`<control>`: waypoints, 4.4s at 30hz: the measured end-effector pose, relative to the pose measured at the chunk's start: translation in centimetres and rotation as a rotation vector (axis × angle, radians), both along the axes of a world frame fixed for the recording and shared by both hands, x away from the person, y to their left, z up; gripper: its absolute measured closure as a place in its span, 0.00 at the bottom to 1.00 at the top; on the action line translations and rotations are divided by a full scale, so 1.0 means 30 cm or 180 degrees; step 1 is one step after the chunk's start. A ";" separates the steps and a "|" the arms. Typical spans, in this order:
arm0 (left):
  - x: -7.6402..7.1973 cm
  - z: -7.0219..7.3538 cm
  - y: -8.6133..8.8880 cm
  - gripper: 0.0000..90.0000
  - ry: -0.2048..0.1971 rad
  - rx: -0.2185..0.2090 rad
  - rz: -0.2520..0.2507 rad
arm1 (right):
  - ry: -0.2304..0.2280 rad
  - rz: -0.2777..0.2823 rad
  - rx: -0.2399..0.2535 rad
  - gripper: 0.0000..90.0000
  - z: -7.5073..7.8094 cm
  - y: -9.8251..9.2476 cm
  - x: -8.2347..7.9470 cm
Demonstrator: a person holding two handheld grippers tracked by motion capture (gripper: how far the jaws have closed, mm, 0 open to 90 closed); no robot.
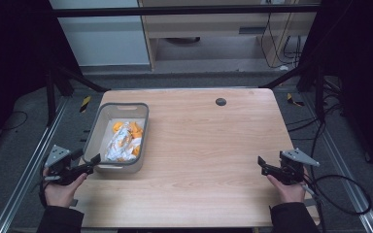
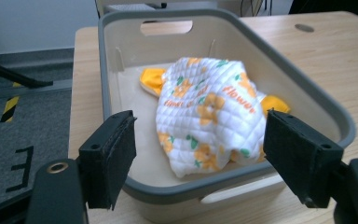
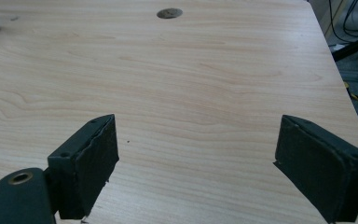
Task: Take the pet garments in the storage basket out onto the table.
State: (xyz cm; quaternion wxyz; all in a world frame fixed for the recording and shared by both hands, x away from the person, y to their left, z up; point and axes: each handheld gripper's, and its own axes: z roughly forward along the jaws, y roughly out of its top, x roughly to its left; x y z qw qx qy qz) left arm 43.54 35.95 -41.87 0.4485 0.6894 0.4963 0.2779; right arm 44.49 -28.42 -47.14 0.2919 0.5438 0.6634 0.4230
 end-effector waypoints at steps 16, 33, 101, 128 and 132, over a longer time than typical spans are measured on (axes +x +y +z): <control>0.045 0.078 -0.065 0.30 -0.0044 0.0060 -0.0171 | 0.0027 0.0127 0.0055 0.13 -0.002 0.017 0.001; 0.132 0.109 -0.148 0.29 0.0097 0.0180 -0.0387 | 0.0006 0.0230 -0.0116 0.12 0.001 0.038 -0.025; 0.404 0.013 -0.276 0.42 0.1560 0.1090 -0.0301 | 0.0163 0.0415 -0.0270 0.11 -0.012 0.069 -0.016; 0.387 0.075 -0.242 0.85 0.1591 0.1067 -0.0236 | 0.0256 0.0466 -0.0276 0.11 -0.026 0.068 -0.008; 0.374 0.136 -0.236 0.85 0.1499 0.1065 -0.0266 | 0.0256 0.0462 -0.0265 0.11 -0.027 0.065 -0.008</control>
